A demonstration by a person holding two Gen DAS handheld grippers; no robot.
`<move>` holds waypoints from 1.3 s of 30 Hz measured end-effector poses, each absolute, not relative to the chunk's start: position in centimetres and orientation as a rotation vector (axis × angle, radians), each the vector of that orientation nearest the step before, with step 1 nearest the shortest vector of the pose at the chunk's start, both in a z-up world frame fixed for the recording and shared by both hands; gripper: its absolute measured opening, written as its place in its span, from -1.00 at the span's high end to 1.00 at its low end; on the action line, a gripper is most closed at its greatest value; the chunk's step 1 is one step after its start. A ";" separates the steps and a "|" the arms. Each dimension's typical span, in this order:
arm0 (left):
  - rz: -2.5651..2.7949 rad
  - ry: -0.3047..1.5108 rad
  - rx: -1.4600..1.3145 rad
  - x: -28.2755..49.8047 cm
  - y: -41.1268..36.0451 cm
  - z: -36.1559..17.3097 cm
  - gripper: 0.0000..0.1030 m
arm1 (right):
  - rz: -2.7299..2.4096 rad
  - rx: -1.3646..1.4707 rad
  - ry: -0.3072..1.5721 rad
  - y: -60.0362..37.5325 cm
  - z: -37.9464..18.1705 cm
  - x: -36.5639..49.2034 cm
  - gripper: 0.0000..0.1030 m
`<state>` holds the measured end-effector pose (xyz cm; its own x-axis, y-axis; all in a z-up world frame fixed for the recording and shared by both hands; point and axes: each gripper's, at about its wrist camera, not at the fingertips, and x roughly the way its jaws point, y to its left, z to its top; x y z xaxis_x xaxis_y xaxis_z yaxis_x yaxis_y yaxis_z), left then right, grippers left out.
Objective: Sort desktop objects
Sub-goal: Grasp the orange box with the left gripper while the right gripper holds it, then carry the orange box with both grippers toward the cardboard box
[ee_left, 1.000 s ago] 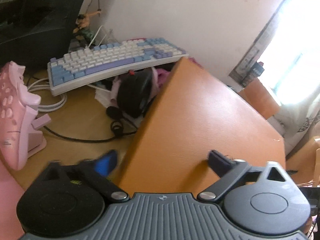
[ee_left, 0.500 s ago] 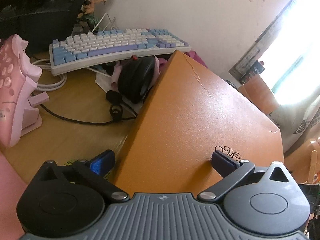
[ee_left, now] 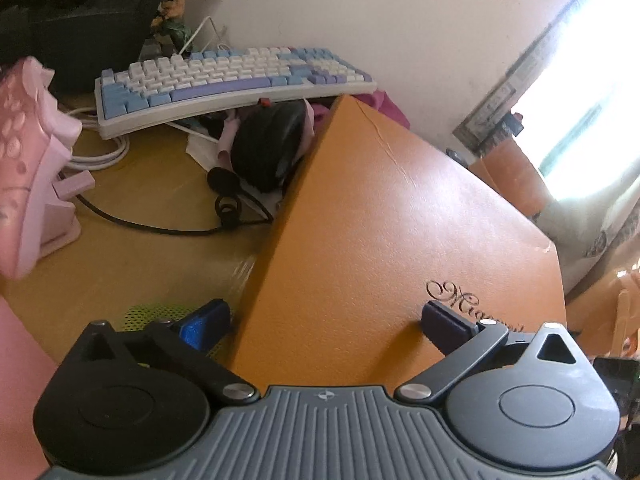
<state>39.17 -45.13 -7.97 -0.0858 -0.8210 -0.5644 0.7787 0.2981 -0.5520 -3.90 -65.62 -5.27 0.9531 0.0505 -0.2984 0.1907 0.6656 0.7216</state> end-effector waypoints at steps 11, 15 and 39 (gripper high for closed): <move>-1.370 1.043 -0.105 40.3 -45.4 -9.0 -1.00 | -0.043 0.867 0.299 -66.1 -5.8 -4.0 -0.26; -1.419 1.053 -0.166 40.8 -45.3 -9.7 -1.00 | -0.029 0.914 0.287 -66.5 -6.7 -4.3 -0.26; -1.390 0.934 -0.159 37.0 -41.4 -3.8 -1.00 | -0.059 0.810 0.285 -64.8 -2.3 -4.8 -0.31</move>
